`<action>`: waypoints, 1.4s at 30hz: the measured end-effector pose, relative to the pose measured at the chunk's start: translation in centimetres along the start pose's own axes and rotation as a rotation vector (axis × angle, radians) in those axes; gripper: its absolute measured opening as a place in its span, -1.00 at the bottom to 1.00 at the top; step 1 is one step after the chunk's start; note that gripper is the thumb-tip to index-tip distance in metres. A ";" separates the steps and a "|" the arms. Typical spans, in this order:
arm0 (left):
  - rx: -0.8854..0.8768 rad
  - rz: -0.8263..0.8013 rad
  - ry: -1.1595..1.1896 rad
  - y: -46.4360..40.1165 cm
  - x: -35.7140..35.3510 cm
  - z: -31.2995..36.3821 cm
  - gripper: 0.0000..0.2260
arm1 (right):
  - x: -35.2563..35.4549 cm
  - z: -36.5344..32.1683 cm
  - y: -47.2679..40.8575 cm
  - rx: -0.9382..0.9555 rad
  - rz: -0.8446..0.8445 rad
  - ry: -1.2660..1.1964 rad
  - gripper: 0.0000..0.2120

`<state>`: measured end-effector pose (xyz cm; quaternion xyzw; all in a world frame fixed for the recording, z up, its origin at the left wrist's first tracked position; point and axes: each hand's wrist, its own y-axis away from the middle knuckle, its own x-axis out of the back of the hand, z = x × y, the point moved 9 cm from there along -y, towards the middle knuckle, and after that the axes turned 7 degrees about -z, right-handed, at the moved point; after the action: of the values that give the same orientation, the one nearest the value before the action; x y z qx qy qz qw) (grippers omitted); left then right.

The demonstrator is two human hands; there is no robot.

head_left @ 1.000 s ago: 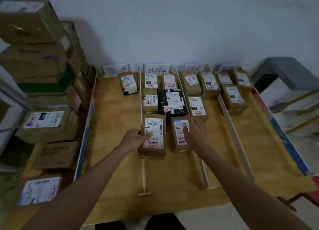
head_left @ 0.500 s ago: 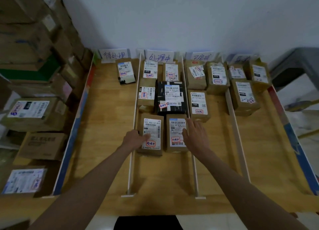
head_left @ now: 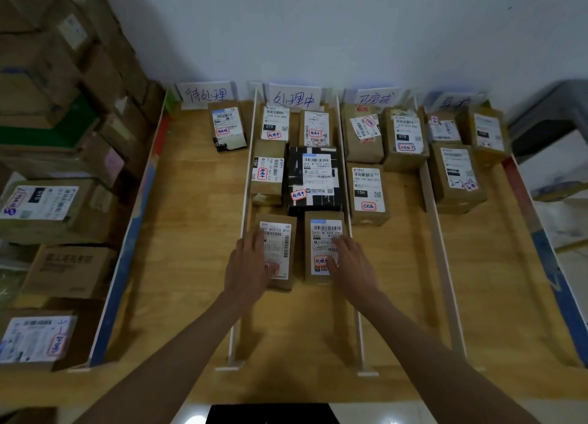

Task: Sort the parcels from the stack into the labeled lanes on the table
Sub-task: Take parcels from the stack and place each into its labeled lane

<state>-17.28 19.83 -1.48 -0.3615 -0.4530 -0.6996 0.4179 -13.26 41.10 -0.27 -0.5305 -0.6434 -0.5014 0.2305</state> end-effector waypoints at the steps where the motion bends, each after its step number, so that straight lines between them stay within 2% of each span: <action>1: -0.054 -0.007 -0.055 0.5 -0.5 0.3 -0.24 | -0.4 -0.1 0.1 -0.002 -0.019 0.005 -0.55; 3: -0.104 -0.025 -0.128 1.0 -1.5 0.4 -0.22 | -1.1 -0.2 0.4 -0.010 -0.042 0.017 -0.54; 8: -0.079 -0.050 -0.216 0.0 -2.1 0.3 -0.22 | -1.9 -1.1 0.1 -0.022 -0.050 0.047 -0.49; 22: -0.051 -0.076 -0.258 -1.0 -1.7 0.3 -0.22 | -1.6 -1.5 -1.8 -0.047 -0.090 0.139 -0.41; 29: -0.055 -0.074 -0.232 -0.6 0.9 0.4 -0.29 | 0.8 -2.4 -1.1 -0.009 0.019 0.098 -0.46; 34: -0.006 0.053 -0.241 0.5 7.8 -1.8 -0.38 | 5.1 -7.7 -1.2 0.138 0.148 0.166 -0.50; 42: 0.174 0.252 -0.300 6.6 18.4 -11.1 -0.40 | 7.4 -21.3 -1.7 0.370 0.240 0.274 -0.51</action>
<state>-19.83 3.08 13.37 -0.4778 -0.5201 -0.5383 0.4597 -22.25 25.57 13.55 -0.4791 -0.6195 -0.4113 0.4663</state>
